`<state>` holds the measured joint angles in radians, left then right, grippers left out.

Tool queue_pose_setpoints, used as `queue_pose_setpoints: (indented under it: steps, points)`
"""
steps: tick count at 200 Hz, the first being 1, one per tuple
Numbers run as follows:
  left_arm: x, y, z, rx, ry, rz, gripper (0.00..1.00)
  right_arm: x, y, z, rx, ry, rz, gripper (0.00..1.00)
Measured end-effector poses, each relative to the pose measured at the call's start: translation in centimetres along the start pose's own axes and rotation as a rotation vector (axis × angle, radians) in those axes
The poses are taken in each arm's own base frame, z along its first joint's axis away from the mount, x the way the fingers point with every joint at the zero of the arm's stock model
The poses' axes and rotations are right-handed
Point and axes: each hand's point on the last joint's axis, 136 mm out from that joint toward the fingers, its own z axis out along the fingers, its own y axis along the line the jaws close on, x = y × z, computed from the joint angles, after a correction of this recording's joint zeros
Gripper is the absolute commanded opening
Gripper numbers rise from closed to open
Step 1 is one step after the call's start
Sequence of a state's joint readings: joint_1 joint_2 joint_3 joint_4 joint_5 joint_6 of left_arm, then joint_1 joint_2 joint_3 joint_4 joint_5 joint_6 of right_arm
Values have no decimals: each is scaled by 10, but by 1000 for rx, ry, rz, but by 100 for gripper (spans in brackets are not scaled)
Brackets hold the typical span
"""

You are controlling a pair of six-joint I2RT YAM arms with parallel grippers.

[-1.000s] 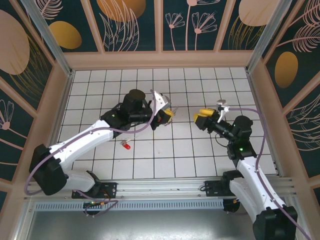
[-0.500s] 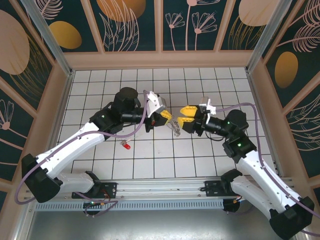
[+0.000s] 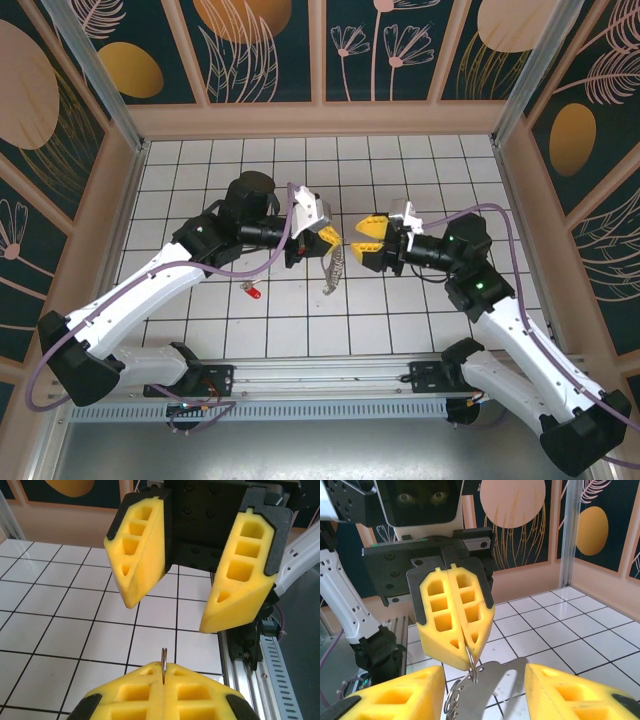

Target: Put the keys on the keyring

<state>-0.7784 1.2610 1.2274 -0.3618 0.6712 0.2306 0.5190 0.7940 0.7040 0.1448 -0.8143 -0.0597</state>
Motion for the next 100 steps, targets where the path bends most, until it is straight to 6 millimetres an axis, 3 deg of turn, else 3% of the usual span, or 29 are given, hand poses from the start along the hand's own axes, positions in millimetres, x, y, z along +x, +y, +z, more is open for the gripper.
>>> queue_pose_setpoints:
  steps: [79,100]
  points:
    - [5,-2,-3,3,37,14,0,25,6,21,-66,121,24,32]
    - [8,-3,-2,5,45,12,0,29,9,25,-82,136,25,25]
